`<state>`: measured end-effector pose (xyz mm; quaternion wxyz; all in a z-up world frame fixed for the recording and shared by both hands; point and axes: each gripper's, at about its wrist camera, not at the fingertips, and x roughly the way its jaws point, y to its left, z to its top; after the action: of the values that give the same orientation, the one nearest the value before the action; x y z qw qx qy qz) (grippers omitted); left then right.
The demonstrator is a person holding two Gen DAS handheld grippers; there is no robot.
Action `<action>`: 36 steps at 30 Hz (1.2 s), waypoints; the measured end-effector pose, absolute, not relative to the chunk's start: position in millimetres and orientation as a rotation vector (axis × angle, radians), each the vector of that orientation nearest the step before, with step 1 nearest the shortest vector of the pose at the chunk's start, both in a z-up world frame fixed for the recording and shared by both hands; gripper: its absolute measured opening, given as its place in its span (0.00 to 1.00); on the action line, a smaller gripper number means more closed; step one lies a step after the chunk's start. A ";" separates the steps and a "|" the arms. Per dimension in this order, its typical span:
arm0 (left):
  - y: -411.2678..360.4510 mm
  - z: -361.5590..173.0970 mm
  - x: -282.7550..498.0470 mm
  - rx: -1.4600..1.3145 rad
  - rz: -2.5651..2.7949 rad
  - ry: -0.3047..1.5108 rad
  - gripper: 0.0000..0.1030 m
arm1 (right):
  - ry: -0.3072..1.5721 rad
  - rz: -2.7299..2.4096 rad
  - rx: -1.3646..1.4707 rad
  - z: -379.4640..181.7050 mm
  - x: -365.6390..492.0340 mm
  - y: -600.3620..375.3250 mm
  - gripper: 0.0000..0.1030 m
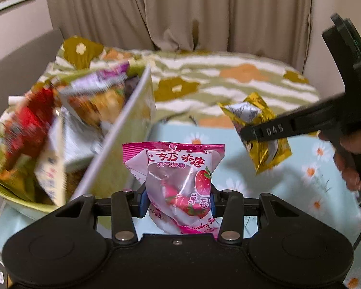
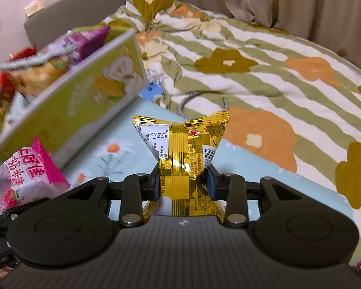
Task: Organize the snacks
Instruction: 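Carry both candies into the yellow box and open both tools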
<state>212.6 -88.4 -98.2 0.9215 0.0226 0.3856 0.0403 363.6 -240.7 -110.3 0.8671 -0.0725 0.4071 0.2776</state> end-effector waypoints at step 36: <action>168.3 15.3 313.5 0.025 -0.126 0.651 0.48 | 0.697 0.410 0.090 39.2 321.5 -9.1 0.49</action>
<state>313.5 168.3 15.3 0.9455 0.0125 0.3195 -0.0619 321.5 -9.1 39.2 0.9184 0.0436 0.3388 0.1996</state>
